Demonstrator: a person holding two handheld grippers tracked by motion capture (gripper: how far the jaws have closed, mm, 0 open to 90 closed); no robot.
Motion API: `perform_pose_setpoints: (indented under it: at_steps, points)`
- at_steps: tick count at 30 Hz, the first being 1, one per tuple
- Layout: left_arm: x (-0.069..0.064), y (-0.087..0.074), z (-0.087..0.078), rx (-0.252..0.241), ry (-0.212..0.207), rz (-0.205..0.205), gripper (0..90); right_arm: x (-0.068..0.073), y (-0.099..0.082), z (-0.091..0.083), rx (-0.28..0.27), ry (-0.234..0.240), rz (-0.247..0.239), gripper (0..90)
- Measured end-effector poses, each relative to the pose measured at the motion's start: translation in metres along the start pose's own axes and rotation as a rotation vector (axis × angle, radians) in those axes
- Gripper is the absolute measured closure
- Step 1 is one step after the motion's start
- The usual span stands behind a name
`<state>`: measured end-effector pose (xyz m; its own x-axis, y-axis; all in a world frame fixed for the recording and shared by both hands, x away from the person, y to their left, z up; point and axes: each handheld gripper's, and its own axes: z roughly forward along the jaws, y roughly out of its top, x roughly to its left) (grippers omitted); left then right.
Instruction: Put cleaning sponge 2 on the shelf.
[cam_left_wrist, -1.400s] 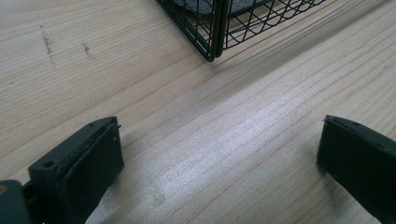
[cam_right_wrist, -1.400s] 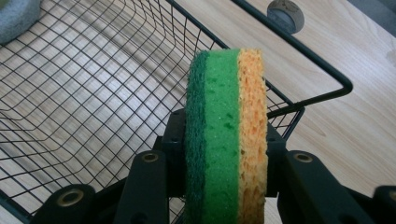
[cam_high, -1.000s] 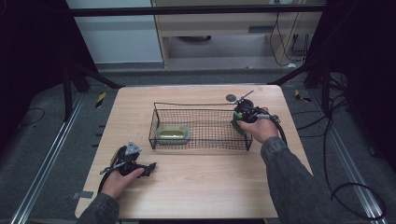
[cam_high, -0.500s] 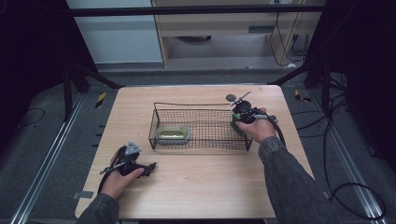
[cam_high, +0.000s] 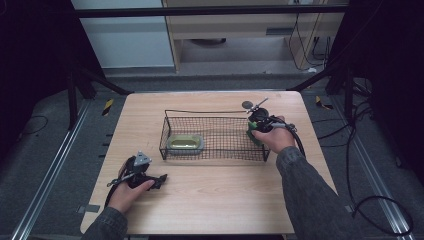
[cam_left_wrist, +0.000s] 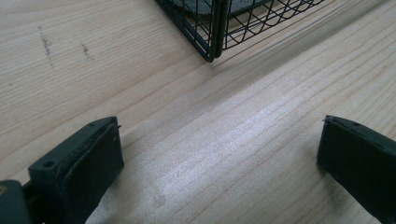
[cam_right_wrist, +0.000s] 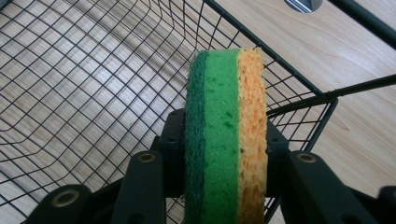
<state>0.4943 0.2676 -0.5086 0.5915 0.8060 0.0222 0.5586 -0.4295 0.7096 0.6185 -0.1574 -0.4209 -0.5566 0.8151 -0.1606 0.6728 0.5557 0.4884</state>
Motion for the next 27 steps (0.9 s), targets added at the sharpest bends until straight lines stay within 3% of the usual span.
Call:
perform_pose_setpoints:
  at_steps: [8,27]
  points:
    - [0.000,0.000,0.000,0.000,-0.001,-0.004,0.0,0.004,0.000,-0.003,0.000,0.018,-0.005,54.7]
    - [0.000,0.000,0.000,0.000,0.000,-0.001,0.0,0.016,0.002,-0.016,-0.024,0.050,-0.029,56.3]
